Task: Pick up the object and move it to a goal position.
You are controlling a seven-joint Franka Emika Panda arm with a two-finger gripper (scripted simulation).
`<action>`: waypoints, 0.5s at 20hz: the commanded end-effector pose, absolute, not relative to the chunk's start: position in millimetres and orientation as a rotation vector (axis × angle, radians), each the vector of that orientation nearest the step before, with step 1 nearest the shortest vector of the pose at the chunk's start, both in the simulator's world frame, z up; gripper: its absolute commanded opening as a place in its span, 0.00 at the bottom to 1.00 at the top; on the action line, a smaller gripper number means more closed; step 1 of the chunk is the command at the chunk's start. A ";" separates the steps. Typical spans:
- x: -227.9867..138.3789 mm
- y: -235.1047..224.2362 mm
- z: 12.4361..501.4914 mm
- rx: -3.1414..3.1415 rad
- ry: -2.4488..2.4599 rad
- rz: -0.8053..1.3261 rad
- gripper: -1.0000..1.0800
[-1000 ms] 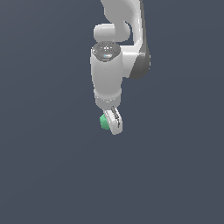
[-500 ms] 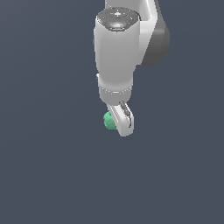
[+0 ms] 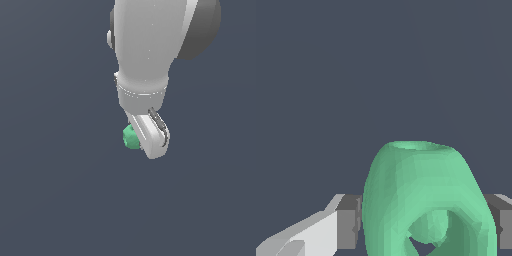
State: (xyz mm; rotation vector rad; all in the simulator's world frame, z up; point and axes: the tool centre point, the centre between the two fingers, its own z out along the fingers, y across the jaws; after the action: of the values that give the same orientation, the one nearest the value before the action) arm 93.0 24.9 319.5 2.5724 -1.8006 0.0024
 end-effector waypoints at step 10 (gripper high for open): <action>118.6 38.1 359.0 2.574 -1.800 0.000 0.00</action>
State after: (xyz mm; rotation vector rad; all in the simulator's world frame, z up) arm 115.8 36.7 354.5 2.5737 -1.8002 0.0009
